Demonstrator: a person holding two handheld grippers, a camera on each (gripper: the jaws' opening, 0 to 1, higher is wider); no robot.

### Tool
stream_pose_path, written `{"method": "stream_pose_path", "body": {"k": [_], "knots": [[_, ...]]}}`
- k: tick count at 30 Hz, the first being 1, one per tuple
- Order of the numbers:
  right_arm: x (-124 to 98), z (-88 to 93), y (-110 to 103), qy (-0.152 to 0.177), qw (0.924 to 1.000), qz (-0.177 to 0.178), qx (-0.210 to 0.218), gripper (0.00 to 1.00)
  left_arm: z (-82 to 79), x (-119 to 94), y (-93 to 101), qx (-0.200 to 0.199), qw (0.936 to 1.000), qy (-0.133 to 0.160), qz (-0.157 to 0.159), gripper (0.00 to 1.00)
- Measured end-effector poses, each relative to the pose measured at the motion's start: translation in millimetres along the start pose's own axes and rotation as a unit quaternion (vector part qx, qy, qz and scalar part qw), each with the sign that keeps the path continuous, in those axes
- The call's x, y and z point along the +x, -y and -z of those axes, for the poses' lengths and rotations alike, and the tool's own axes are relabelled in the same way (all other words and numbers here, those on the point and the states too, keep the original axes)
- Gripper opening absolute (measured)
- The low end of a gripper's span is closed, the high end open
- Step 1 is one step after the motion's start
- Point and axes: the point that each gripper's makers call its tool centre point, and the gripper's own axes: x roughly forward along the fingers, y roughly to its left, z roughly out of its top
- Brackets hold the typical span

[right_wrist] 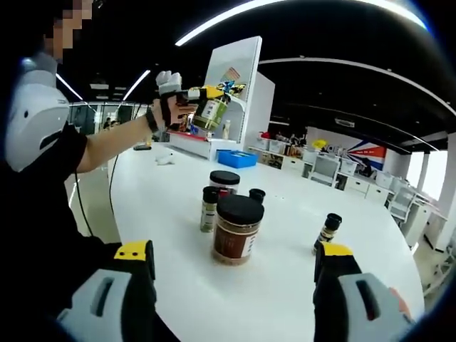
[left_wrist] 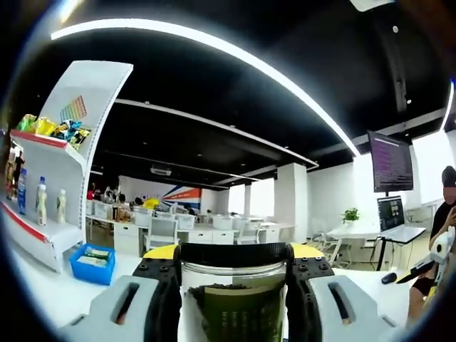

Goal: Pick up the mixed condiments and ingredients on the table and sort them into separate groups

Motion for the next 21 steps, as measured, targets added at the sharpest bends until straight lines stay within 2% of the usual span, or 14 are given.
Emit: {"method": "stream_pose_path", "body": {"k": [10,17,21], "knots": [[-3,3.6,2,-0.005,0.9999,0.009,0.005,0.9,35.7,10,-27.7,-0.009,0.9996,-0.009,-0.024,0.56],[-3,1.8,1,-0.009,0.9999,0.01,0.001,0.9,53.8,16,-41.3,-0.007,0.9995,-0.004,-0.03,0.56],[-4,1.6,1,-0.013,0.9998,0.013,-0.001,0.9,71.5,20,-47.0,-0.002,0.9993,-0.008,-0.036,0.56]]}}
